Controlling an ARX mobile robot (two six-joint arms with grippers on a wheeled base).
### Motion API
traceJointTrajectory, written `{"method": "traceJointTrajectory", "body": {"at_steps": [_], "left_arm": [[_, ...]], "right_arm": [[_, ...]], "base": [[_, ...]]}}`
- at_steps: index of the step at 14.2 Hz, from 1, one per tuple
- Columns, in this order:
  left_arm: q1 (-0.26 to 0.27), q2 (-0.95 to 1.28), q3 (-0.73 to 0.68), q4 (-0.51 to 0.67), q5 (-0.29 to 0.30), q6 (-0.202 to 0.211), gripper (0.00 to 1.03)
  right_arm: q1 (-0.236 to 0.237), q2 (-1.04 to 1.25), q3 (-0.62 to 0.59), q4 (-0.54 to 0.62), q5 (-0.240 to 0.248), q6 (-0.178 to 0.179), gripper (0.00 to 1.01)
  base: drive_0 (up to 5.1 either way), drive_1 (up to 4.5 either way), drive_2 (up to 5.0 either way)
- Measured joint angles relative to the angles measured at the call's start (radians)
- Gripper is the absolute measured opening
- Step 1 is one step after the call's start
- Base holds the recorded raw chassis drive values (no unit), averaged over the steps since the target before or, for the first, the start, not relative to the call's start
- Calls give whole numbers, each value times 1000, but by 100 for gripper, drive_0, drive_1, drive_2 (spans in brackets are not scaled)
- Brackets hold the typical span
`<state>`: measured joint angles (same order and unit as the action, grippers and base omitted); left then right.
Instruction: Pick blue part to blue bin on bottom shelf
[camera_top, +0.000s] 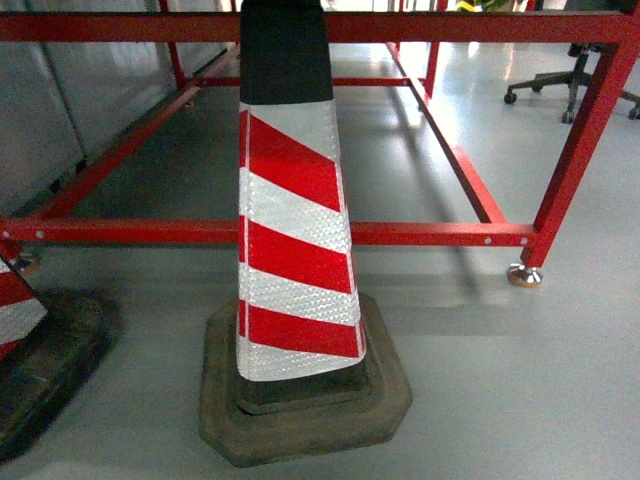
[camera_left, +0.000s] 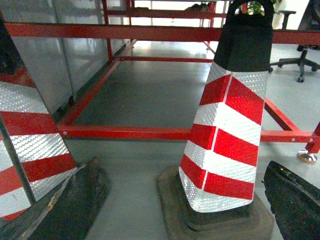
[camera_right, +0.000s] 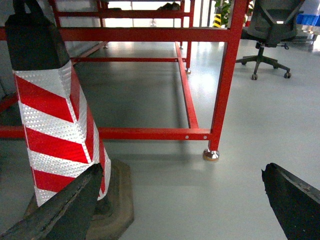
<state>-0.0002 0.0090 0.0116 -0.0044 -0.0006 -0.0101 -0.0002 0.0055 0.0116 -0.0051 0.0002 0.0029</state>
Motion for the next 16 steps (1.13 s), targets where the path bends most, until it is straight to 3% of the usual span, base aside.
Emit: {"method": "traceJointTrajectory", "body": {"at_steps": [16], "left_arm": [[0,0,0,-1,0,10,98]], "right_arm": [[0,0,0,0,1,0,98]], "base": [[0,0,0]]}}
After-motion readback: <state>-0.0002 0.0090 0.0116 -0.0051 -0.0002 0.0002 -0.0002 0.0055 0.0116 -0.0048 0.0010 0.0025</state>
